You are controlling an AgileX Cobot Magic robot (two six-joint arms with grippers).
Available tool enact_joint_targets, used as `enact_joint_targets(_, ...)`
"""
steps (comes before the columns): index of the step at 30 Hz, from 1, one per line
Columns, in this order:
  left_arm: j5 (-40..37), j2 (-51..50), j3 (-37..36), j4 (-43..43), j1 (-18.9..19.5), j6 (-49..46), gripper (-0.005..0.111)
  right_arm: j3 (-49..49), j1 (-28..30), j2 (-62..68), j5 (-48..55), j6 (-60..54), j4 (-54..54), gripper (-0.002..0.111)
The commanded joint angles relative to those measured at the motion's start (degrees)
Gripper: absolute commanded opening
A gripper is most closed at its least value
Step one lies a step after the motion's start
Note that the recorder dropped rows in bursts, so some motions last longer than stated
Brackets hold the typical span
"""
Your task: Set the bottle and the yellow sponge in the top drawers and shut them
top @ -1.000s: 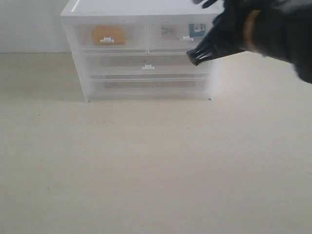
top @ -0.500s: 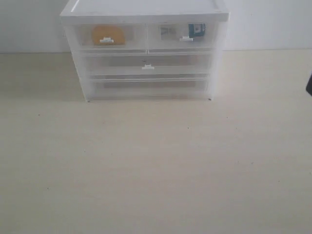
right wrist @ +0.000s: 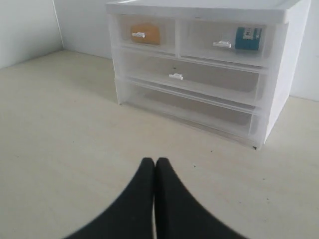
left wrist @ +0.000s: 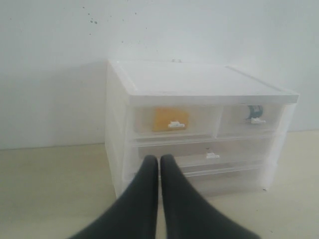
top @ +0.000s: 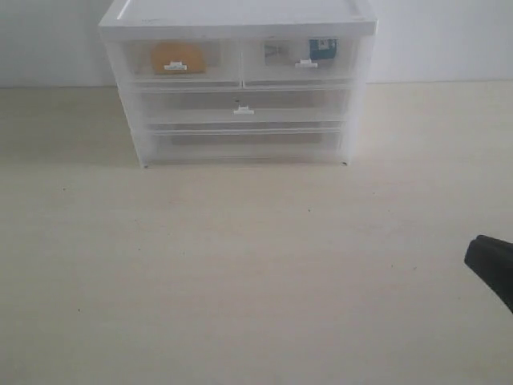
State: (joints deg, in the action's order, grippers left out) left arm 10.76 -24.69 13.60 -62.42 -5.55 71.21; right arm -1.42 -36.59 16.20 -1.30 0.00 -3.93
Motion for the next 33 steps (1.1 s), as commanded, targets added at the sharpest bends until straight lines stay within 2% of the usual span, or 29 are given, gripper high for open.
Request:
enact_joint_targets(1, -0.23, 0.23, -0.18, 0.12, -0.21, -0.16, 0.004, 0.28, 2.41, -1.65, -0.65, 0.0, -0.23, 0.0)
enact_joint_targets(4, -0.23, 0.23, -0.18, 0.12, -0.21, -0.16, 0.004, 0.28, 12.04, -4.9, -0.65, 3.35, -0.23, 0.0)
enact_joint_targets(7, -0.23, 0.23, -0.18, 0.12, -0.21, -0.16, 0.004, 0.28, 25.42, -10.7, 1.3, 6.51, -0.23, 0.0)
enact_joint_targets(9, -0.23, 0.23, -0.18, 0.12, -0.21, -0.16, 0.004, 0.28, 28.89, -13.21, 5.42, 6.16, -0.23, 0.0)
enact_joint_targets(12, -0.23, 0.23, -0.18, 0.12, -0.21, -0.16, 0.004, 1.42, 29.19, -14.58, 7.32, 5.28, -0.23, 0.0)
enact_joint_targets(13, -0.23, 0.23, -0.18, 0.12, -0.21, -0.16, 0.004, 1.42, 29.19, -14.9, 10.73, 5.28, -0.23, 0.0)
enact_joint_targets(30, -0.24, 0.46, -0.18, 0.12, -0.33, -0.16, 0.004, 1.42, 29.19, -14.9, 10.59, 5.6, -0.23, 0.0)
enact_joint_targets(33, -3.2, 5.32, -0.68, -0.31, 0.42, -3.56, 0.004, 1.42, 29.19, -14.9, 10.59, 5.6, -0.23, 0.0)
